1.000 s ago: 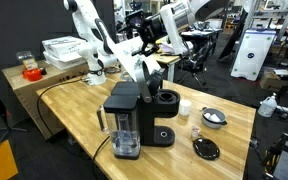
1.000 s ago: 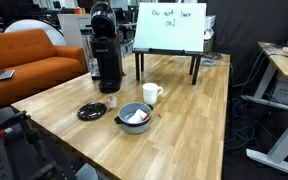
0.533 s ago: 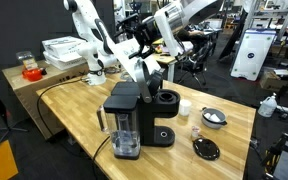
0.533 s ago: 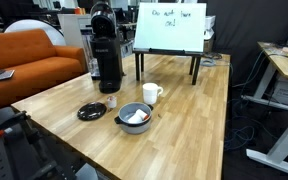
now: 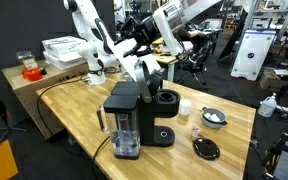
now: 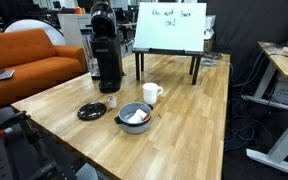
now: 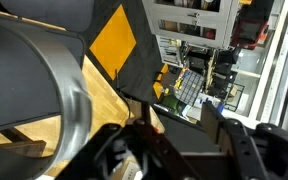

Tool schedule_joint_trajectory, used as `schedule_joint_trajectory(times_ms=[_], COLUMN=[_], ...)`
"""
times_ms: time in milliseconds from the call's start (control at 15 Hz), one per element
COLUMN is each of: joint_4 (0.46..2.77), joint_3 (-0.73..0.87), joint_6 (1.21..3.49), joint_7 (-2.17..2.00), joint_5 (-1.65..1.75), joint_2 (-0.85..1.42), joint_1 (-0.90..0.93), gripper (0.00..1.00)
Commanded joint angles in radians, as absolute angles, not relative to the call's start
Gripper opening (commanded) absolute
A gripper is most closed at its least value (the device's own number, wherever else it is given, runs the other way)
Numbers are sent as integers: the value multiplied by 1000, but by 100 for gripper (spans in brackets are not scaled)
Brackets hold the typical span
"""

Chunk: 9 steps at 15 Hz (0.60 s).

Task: Close the top of the coffee machine.

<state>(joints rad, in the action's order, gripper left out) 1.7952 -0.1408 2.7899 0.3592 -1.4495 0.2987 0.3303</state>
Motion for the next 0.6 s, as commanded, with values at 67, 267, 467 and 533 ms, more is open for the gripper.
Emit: schedule_joint_trajectory(times_ms=[67, 267, 467, 533], joint_4=[1824, 1840, 1869, 1876], joint_3=[-132, -126, -111, -108], joint_6=[2782, 2783, 2775, 2771], joint_7=[294, 270, 221, 204], joint_5=[-1391, -1360, -1289, -1267], joint_2=[278, 272, 267, 266], joint_1=[333, 332, 335, 335], gripper=[18, 0, 0, 0])
